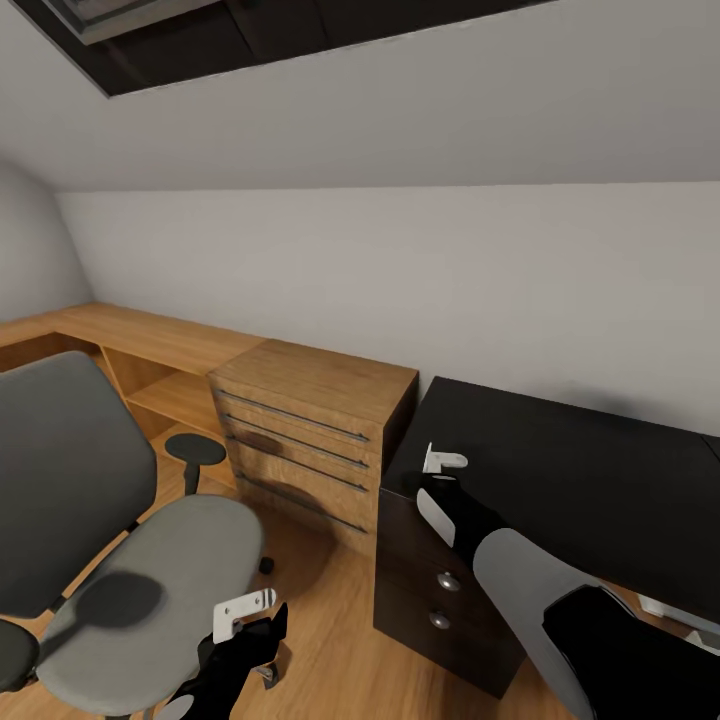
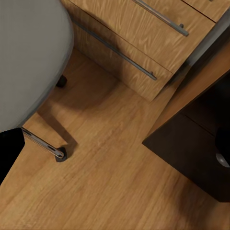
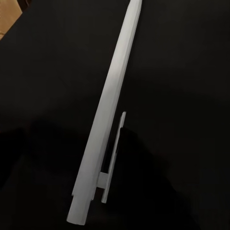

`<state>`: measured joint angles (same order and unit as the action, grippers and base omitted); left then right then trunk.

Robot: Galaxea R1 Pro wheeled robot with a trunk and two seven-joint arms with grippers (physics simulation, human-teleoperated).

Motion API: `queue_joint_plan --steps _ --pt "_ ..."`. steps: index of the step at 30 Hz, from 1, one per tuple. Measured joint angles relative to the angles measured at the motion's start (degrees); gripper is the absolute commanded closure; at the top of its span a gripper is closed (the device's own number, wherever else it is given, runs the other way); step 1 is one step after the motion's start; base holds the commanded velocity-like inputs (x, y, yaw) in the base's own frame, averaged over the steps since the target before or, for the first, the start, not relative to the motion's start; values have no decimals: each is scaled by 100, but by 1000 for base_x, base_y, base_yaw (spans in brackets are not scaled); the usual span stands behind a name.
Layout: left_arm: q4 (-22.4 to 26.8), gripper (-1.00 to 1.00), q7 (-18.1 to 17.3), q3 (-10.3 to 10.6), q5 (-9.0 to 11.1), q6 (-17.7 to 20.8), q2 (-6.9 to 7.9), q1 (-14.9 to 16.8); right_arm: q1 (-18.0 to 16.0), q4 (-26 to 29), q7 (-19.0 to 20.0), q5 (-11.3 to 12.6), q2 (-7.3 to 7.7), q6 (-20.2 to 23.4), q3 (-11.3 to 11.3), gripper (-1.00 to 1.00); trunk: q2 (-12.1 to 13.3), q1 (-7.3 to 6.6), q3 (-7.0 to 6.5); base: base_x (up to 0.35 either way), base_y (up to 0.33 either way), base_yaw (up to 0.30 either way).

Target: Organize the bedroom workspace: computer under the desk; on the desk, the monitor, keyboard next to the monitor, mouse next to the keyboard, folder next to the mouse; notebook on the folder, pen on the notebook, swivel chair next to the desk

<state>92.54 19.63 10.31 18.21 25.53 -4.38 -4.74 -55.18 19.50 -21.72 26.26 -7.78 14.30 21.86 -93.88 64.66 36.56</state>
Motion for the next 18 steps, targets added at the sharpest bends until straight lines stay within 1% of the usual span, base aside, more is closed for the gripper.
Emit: queue_joint_plan --steps 13,16,18 --pt "0 -100 0 0 0 0 0 -1 1 30 -9 1 0 47 -24 100 0 0 0 0 0 0" --pt "0 -100 0 0 0 0 -1 -1 -3 44 -9 -47 -6 151 -107 100 0 0 -1 0 0 0" --pt "0 -100 0 0 0 0 -1 -2 -2 101 -2 -71 -7 282 -219 100 0 0 -1 0 0 0"
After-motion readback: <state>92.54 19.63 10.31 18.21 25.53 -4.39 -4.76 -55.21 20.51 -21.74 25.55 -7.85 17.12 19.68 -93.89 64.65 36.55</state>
